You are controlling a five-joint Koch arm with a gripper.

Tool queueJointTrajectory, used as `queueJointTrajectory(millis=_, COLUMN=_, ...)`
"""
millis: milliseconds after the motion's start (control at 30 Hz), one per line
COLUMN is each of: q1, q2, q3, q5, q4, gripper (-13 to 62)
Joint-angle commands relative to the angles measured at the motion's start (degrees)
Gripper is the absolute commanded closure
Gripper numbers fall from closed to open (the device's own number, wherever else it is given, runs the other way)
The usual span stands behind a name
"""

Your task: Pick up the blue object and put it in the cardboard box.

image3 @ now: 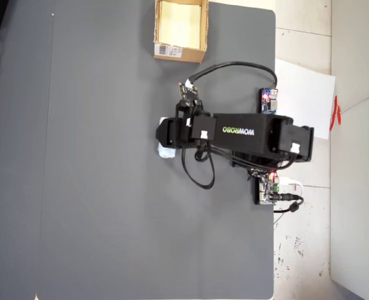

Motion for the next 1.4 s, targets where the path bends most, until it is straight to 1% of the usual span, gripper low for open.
queueJointTrajectory(millis=0, q1=0.1, q2=2.0, q3=-0.3, q5=2.8, q4=-8.5, gripper=31.0)
queueJointTrajectory(millis=467, q1=1.1, q2=17.1, q3=9.9, q5=1.8, q4=-19.4, gripper=31.0)
queueJointTrajectory(millis=667, q1=2.7, q2=24.3, q3=14.2, q5=1.7, q4=-23.5, gripper=31.0)
queueJointTrajectory(millis=900, q1=5.6, q2=30.1, q3=16.8, q5=1.5, q4=-27.8, gripper=31.0)
queueJointTrajectory(millis=1100, q1=9.5, q2=32.8, q3=17.8, q5=0.7, q4=-33.4, gripper=31.0)
queueJointTrajectory(millis=1367, q1=16.3, q2=31.0, q3=14.1, q5=-3.9, q4=-37.3, gripper=31.0)
